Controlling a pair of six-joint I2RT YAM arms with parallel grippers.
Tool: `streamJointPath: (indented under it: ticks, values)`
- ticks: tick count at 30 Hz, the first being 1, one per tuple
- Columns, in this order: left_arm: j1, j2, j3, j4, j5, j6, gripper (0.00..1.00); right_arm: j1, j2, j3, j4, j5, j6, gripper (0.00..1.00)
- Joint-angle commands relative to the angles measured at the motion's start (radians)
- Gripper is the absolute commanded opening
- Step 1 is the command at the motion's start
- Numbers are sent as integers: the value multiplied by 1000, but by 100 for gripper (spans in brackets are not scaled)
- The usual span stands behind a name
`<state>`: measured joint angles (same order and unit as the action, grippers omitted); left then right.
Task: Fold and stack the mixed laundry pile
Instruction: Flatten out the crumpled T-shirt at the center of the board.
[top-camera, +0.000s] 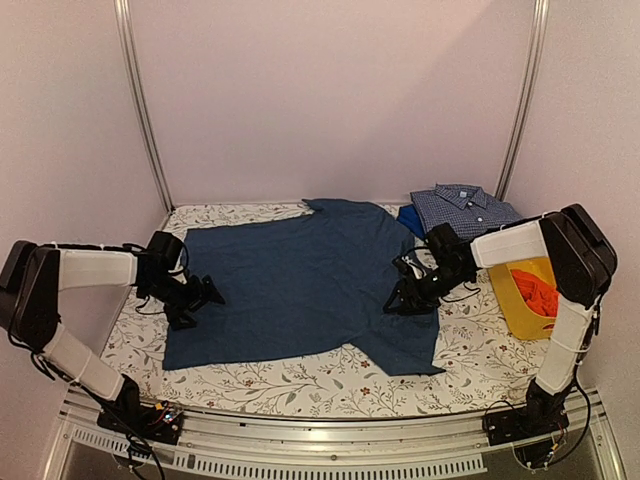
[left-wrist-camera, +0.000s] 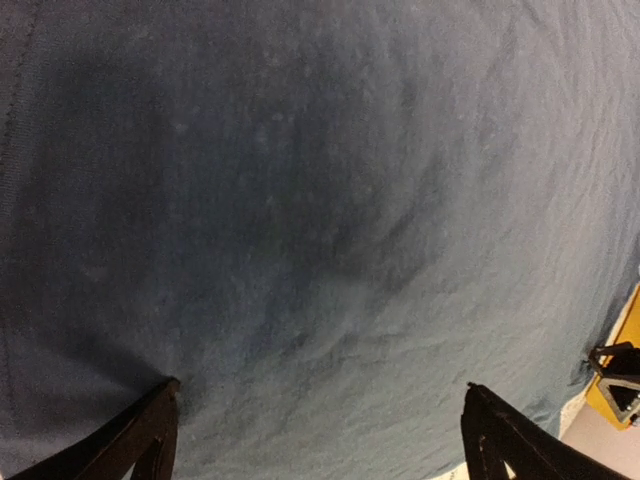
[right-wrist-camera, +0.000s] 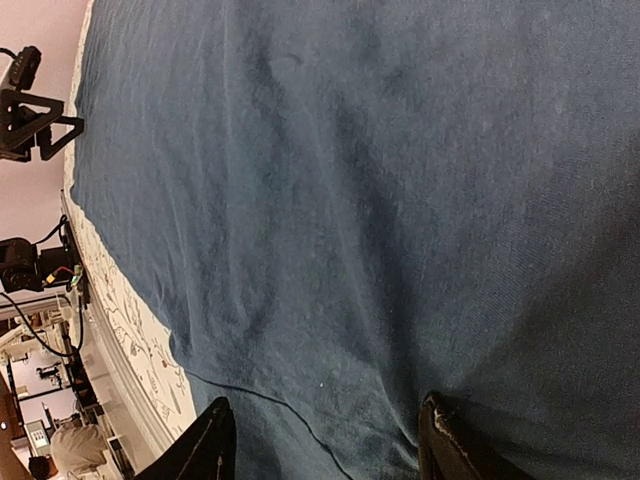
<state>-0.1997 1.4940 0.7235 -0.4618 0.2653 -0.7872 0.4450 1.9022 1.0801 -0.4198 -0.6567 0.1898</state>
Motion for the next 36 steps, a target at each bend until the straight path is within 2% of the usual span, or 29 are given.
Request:
streamJointPath:
  ticks: [1,9,14,20,24,29,36]
  values:
    - [42,23,-114,-149,-32,-30,100,52,-11,-152,-25,-1,38,62]
    - [49,-64,-119,-240,-80,-28,100,163,-122,-331,0,-50,117,62]
    - [49,-122,-128,-276,-84,-42,100,232,-187,-376,-22,-54,160,62]
    - [49,-162,-99,-320,-101,-16,100,240,-268,-381,-37,-80,206,62]
    - [46,-179,10,-316,-110,48,100,229,-315,-271,-105,-61,153,63]
    - [45,-140,149,-251,-78,145,100,110,-308,-39,-162,-28,81,63]
    - [47,8,257,-134,-44,235,100,-33,-79,269,-179,44,-9,63]
